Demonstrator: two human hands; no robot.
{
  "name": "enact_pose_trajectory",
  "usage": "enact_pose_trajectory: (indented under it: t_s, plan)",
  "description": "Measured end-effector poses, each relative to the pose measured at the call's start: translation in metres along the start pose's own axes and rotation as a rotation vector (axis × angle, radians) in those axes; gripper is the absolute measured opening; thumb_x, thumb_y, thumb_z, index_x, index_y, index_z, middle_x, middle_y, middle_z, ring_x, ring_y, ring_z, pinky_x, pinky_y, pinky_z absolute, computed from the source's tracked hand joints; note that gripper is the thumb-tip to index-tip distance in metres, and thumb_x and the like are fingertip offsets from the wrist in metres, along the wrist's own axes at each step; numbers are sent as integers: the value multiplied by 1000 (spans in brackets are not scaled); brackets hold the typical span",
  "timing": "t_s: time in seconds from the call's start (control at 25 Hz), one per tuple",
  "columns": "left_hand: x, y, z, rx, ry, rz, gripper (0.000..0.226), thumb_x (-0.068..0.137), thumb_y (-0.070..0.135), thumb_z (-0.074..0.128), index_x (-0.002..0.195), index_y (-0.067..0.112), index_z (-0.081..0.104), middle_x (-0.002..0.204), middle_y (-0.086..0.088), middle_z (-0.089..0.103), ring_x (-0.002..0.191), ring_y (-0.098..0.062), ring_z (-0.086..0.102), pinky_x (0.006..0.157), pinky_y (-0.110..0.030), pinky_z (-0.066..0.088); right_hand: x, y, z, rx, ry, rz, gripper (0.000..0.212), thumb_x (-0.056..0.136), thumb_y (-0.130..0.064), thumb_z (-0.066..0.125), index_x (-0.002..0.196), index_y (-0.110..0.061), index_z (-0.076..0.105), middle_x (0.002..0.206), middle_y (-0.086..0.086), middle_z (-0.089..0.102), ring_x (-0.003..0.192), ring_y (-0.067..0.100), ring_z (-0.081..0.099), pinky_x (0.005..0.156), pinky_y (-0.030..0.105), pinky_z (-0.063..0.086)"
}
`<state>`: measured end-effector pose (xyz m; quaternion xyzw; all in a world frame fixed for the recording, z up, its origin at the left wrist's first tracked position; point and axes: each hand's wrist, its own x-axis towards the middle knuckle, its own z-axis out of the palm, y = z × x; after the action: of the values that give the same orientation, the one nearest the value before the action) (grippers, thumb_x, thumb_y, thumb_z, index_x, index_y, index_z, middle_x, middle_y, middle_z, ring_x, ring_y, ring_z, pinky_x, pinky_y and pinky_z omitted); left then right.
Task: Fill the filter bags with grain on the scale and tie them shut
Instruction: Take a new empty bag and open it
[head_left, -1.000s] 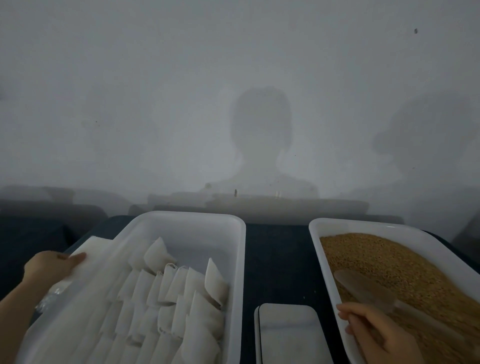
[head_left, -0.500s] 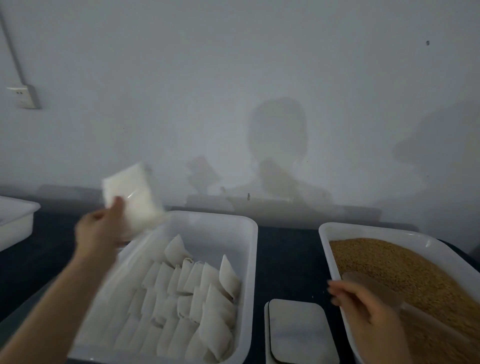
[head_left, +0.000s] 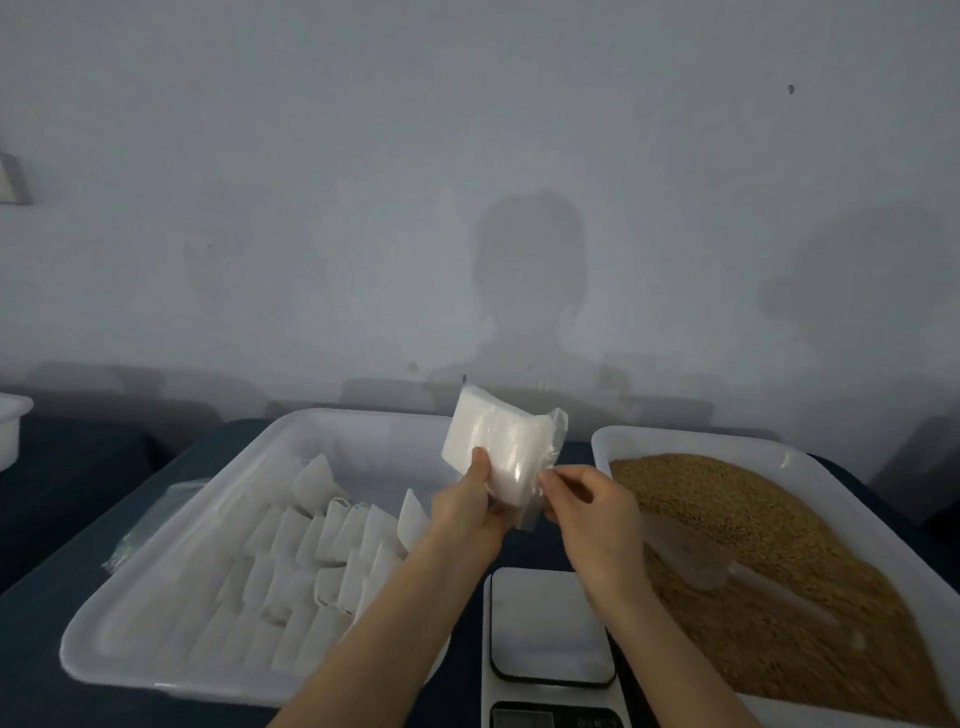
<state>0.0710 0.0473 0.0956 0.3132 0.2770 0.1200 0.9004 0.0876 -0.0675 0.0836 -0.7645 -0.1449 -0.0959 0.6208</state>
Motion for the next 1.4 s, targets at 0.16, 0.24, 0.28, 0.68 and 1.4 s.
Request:
enact_pose_trajectory:
  t_s: [0.16, 0.24, 0.28, 0.68, 1.4]
  plan:
    - [11, -4, 1, 316, -63, -41, 53, 91, 20, 65, 130, 0, 36, 117, -19, 55, 98, -37, 61, 73, -47, 57, 28, 7, -12, 2, -27, 95, 4, 84, -23, 68, 83, -19, 67, 82, -5, 69, 79, 12, 66, 76, 35, 57]
    - [19, -7, -3, 727, 77, 201, 49, 89, 23, 68, 125, 16, 36, 116, -4, 49, 102, -25, 56, 80, -34, 55, 40, 13, -14, -90, -56, 123, 10, 85, -24, 68, 87, -14, 67, 86, -1, 68, 83, 15, 65, 72, 29, 56]
    - [23, -8, -5, 918, 71, 380, 37, 90, 26, 66, 120, 22, 43, 112, 4, 52, 103, -19, 56, 79, -26, 53, 42, 17, -14, -165, -83, 122, 13, 85, -25, 67, 90, -12, 67, 88, 0, 67, 85, 16, 64, 69, 25, 54]
    - [34, -26, -2, 1018, -62, 450, 11, 91, 19, 65, 83, 24, 71, 77, 10, 67, 78, -12, 68, 79, -34, 59, 31, 40, 1, -349, -220, -13, 16, 86, -26, 67, 74, -22, 57, 73, -12, 58, 71, -1, 55, 56, 7, 38]
    - [23, -24, -24, 1323, -121, 590, 16, 89, 20, 62, 79, 7, 62, 76, 12, 55, 79, -21, 67, 66, -18, 54, 43, 43, -30, -745, -151, -234, 14, 97, -16, 41, 83, -18, 39, 70, -3, 46, 60, 12, 44, 52, 32, 39]
